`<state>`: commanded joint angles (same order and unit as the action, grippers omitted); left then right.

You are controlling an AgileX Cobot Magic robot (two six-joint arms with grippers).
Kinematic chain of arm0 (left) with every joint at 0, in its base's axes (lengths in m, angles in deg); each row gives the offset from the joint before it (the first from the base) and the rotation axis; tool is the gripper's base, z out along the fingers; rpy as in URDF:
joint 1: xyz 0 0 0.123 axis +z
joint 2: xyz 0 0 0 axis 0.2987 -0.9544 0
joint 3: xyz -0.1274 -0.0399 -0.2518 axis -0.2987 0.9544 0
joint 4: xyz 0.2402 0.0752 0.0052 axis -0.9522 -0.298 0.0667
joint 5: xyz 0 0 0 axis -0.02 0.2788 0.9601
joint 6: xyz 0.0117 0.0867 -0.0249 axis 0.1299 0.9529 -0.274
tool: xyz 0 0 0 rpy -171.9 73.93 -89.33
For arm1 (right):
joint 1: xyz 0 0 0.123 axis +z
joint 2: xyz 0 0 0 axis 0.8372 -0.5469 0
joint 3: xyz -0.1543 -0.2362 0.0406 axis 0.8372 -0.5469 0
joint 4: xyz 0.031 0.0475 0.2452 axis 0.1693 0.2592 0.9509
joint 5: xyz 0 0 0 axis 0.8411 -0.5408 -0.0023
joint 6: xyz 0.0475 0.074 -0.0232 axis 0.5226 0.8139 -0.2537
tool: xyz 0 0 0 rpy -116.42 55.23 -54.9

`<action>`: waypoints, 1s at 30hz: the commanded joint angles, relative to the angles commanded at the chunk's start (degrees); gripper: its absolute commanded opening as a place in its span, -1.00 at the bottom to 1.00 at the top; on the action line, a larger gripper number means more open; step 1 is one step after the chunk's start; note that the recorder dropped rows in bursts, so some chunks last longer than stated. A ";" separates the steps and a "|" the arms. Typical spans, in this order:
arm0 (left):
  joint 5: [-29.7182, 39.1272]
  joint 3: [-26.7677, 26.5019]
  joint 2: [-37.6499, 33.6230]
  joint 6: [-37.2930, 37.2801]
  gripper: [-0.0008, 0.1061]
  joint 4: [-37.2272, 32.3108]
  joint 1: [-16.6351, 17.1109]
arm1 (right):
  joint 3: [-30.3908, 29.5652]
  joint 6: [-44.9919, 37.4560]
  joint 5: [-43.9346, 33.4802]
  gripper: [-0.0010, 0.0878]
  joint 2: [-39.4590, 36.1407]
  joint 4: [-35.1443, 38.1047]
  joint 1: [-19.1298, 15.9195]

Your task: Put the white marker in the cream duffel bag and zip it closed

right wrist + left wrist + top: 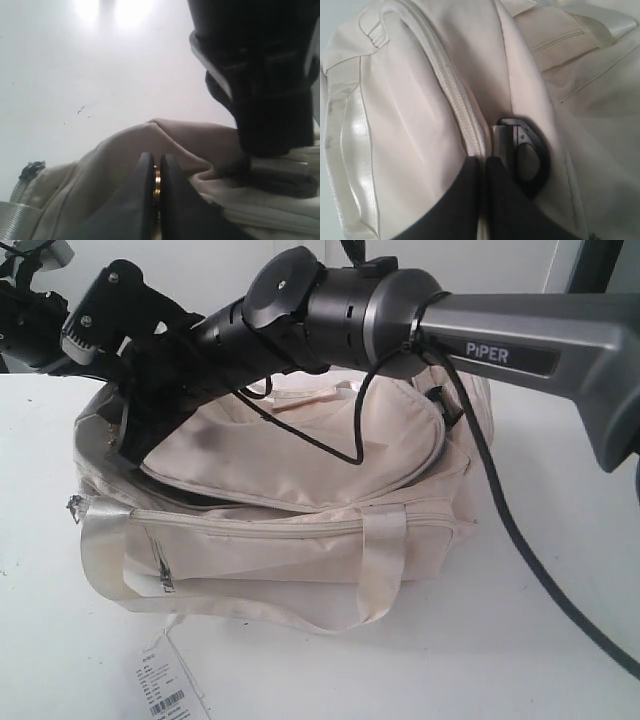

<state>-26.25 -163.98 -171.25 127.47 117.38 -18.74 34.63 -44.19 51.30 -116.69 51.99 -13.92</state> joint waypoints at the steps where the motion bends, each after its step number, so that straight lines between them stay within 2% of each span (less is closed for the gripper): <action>1: 0.00 0.00 0.00 0.00 -0.99 0.00 0.00 | 0.00 0.00 -0.15 -0.98 0.11 0.00 0.00; 30: -0.52 0.00 0.00 0.00 -0.99 0.00 0.00 | 0.00 1.63 -8.07 -0.98 0.97 0.68 0.00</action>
<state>-26.78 -163.98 -171.25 127.47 117.38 -18.74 34.63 -42.56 43.23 -115.73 52.67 -13.92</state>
